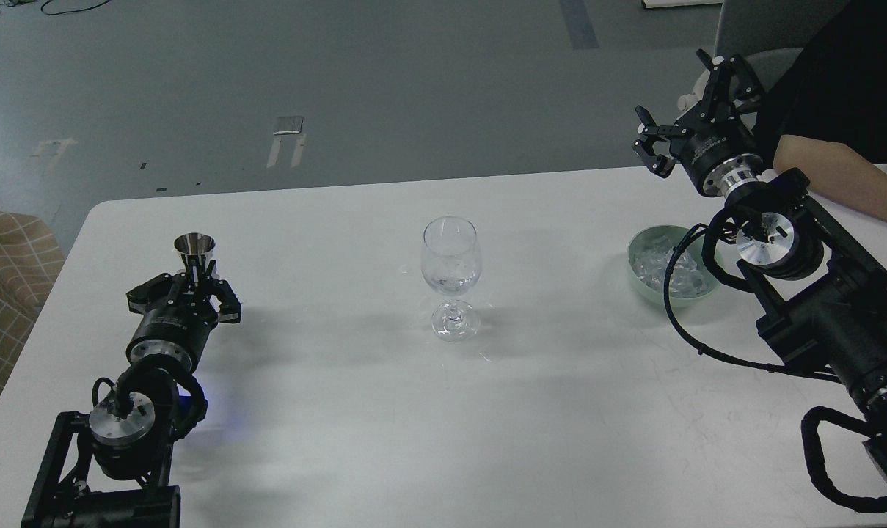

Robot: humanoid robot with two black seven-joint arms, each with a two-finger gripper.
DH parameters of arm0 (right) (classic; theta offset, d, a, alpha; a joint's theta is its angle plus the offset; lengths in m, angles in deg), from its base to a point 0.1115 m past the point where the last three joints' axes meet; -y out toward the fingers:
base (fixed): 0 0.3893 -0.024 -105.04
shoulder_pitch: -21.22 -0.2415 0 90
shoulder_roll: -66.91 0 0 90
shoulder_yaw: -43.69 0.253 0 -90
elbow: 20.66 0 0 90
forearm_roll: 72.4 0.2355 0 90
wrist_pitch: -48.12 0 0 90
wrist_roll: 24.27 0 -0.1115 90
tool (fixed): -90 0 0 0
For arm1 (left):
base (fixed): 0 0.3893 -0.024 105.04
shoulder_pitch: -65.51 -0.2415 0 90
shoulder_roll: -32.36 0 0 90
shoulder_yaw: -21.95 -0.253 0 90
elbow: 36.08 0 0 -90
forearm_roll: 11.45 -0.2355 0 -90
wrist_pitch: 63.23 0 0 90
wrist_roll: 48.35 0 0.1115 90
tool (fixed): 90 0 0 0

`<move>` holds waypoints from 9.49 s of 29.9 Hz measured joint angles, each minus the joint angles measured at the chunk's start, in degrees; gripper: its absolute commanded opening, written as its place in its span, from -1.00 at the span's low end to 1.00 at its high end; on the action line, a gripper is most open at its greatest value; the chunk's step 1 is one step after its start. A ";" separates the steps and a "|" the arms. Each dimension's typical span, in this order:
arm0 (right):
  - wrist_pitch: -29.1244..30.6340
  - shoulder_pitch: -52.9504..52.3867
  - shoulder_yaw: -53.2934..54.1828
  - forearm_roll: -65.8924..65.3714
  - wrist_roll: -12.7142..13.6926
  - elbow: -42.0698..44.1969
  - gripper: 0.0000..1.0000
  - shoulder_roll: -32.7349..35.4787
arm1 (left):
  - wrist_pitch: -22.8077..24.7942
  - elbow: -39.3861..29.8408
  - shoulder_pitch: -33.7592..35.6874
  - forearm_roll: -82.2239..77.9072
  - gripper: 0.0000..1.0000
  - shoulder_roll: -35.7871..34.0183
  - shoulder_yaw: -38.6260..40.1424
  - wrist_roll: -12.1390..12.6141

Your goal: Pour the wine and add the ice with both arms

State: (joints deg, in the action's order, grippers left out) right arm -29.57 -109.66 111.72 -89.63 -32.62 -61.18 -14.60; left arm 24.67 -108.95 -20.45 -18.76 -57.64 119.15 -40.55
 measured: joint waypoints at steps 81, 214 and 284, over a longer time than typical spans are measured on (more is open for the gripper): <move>0.00 -0.07 -0.01 -0.08 -0.04 0.27 1.00 -0.22 | 3.86 0.58 -0.46 -5.25 -0.20 0.00 -0.70 -0.12; 2.48 0.12 -12.67 -15.09 -1.23 -3.15 1.00 9.86 | 30.10 34.26 35.03 -12.71 0.95 -30.11 -19.67 -0.56; -22.46 18.19 -22.39 -97.30 -5.28 -13.78 0.17 19.18 | 30.09 33.84 36.92 -13.48 0.96 -18.46 -22.40 -0.59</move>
State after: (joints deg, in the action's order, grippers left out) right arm -52.03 -91.48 89.33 -186.93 -37.90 -74.96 4.57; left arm 54.76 -75.11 16.47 -32.23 -76.11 96.75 -41.15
